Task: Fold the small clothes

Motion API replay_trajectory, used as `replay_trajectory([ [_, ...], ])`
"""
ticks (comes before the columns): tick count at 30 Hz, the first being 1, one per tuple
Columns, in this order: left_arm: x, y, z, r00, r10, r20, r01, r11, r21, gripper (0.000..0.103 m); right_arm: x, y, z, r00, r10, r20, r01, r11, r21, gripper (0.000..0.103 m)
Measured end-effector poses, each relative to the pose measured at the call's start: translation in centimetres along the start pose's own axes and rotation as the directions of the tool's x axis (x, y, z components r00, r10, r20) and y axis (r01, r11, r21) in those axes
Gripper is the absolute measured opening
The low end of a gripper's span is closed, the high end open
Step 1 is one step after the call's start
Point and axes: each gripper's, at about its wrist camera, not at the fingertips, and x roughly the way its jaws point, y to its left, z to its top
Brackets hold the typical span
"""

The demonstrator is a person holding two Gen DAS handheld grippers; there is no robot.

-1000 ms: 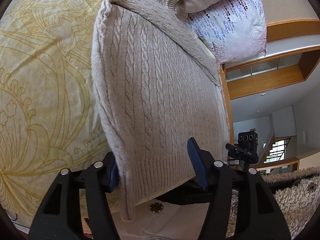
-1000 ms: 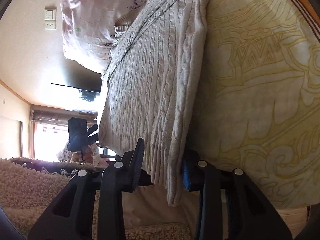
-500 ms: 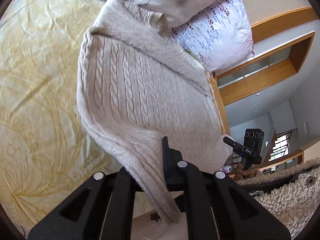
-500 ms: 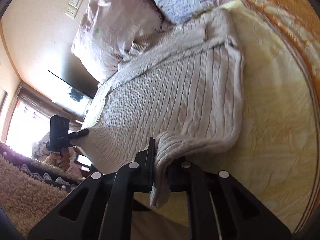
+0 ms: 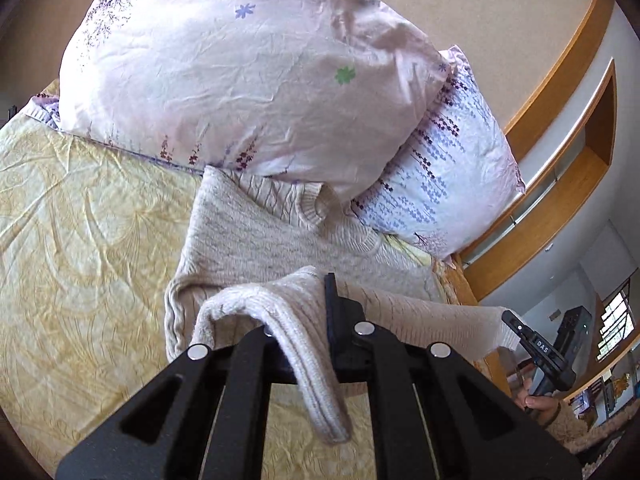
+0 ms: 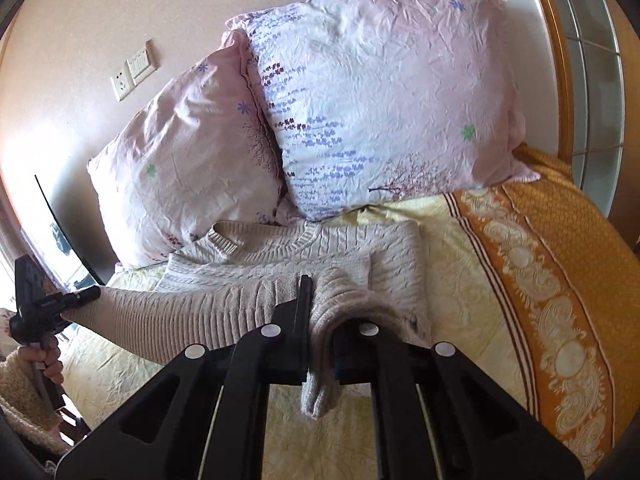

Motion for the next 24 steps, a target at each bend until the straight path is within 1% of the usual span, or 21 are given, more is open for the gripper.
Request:
replay_trajectory([
  [4,1.6,-0.1,1.6,0.999,0.043,0.023,-0.043,0.999,0.01,0.005,0.9,1.5,1.1,0.997,-0.061,0.04,0.065,0.994,-0.089,0.008],
  [7,3.0,-0.1,2.7,0.998,0.058,0.021,-0.058,0.998,0.014,0.005,1.8,1.9,1.7,0.995,-0.091,0.051,0.097,0.988,-0.123,0.008],
  [11,5.2,-0.2,4.2,0.997,0.075,0.015,-0.076,0.997,0.031,0.005,3.7,1.7,2.7,0.993,-0.108,0.047,0.113,0.986,-0.12,0.008],
  [15,7.3,0.2,5.3,0.996,0.091,0.014,-0.091,0.996,0.024,0.005,5.7,1.3,3.4,0.992,-0.123,0.037,0.127,0.985,-0.121,0.008],
  [20,10.0,1.3,6.0,0.994,0.109,-0.007,-0.11,0.994,-0.019,0.005,8.6,0.2,3.9,0.991,-0.133,-0.002,0.132,0.985,-0.107,0.008],
  [24,11.9,2.2,6.3,0.992,0.125,-0.025,-0.126,0.991,-0.054,0.005,11.2,-0.9,4.3,0.99,-0.13,-0.047,0.126,0.989,-0.072,0.008],
])
